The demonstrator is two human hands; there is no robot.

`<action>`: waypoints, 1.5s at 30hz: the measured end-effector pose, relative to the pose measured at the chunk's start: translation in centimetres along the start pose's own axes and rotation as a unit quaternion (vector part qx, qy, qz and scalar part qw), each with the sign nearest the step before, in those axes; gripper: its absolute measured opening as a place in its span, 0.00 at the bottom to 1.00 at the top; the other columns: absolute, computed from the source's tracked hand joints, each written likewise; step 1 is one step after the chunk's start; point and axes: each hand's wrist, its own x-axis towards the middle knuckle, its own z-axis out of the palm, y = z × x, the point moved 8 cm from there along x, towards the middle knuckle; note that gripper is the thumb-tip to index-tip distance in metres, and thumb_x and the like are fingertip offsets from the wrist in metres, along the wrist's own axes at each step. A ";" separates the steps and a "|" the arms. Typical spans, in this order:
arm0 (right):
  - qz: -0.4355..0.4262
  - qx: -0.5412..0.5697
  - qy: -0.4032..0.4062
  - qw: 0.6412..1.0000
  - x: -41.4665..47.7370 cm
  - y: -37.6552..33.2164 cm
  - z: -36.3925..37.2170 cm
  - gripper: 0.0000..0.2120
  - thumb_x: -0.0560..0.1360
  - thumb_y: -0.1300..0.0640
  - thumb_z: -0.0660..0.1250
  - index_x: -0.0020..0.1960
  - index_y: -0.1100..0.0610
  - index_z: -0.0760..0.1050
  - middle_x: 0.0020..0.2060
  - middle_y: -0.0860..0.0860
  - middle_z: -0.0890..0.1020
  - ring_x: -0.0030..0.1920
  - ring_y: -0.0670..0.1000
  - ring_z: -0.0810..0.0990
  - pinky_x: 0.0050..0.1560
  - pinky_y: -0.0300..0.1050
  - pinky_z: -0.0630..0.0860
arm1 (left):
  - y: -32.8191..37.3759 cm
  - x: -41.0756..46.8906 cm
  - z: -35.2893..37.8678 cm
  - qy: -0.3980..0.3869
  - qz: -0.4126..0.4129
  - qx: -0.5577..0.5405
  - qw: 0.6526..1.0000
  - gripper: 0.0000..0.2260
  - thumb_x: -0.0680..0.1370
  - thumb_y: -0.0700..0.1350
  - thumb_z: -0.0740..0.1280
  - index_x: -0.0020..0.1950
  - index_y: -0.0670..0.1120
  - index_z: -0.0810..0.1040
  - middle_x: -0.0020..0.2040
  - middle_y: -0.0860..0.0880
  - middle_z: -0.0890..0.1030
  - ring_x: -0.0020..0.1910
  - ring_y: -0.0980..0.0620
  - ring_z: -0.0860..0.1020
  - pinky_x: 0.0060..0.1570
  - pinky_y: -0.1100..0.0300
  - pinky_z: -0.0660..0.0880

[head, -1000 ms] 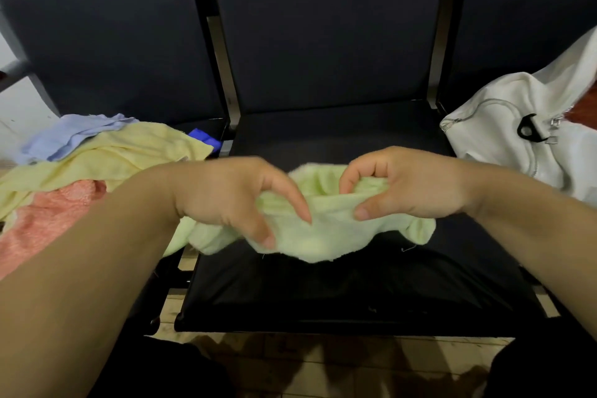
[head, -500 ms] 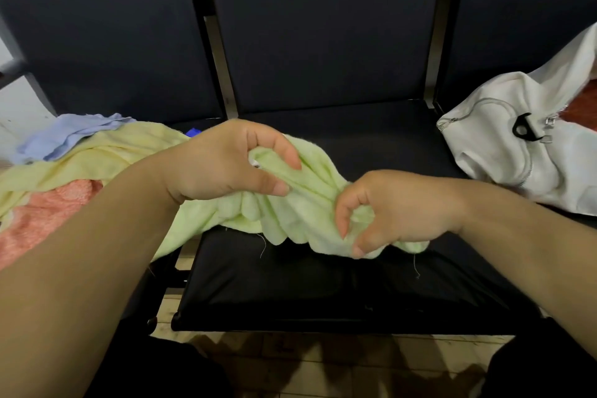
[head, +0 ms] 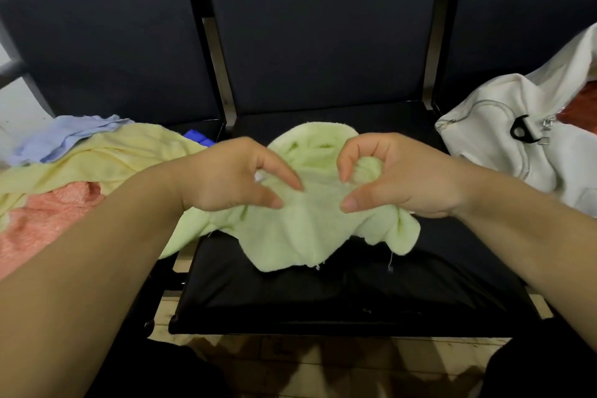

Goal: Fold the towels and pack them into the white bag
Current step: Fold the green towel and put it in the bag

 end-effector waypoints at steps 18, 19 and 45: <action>0.068 0.140 0.024 0.988 0.1 1.9 -1.5 0.10 0.69 0.61 0.74 0.50 0.55 0.80 0.50 0.54 0.84 0.50 0.53 0.84 0.49 0.47 0.83 | -0.2 -0.3 2.0 -0.107 -0.005 0.012 0.994 0.15 0.73 0.44 0.78 0.55 0.61 0.86 0.55 0.67 0.83 0.58 0.68 0.78 0.65 0.65 0.70; 0.063 0.179 0.025 0.982 0.2 2.0 -1.0 0.10 0.70 0.62 0.73 0.50 0.55 0.79 0.50 0.54 0.83 0.49 0.53 0.84 0.48 0.46 0.83 | -0.3 0.1 1.6 -0.079 -0.010 0.013 0.997 0.13 0.74 0.45 0.77 0.55 0.61 0.86 0.55 0.68 0.83 0.58 0.69 0.78 0.66 0.66 0.70; -0.076 -0.164 0.002 0.984 -2.6 -19.7 -5.4 0.14 0.67 0.66 0.78 0.46 0.49 0.84 0.49 0.42 0.85 0.53 0.47 0.85 0.50 0.41 0.81 | 12.7 -6.6 -15.8 0.095 0.062 0.154 0.982 0.15 0.69 0.46 0.81 0.50 0.64 0.86 0.52 0.69 0.83 0.52 0.68 0.80 0.58 0.66 0.72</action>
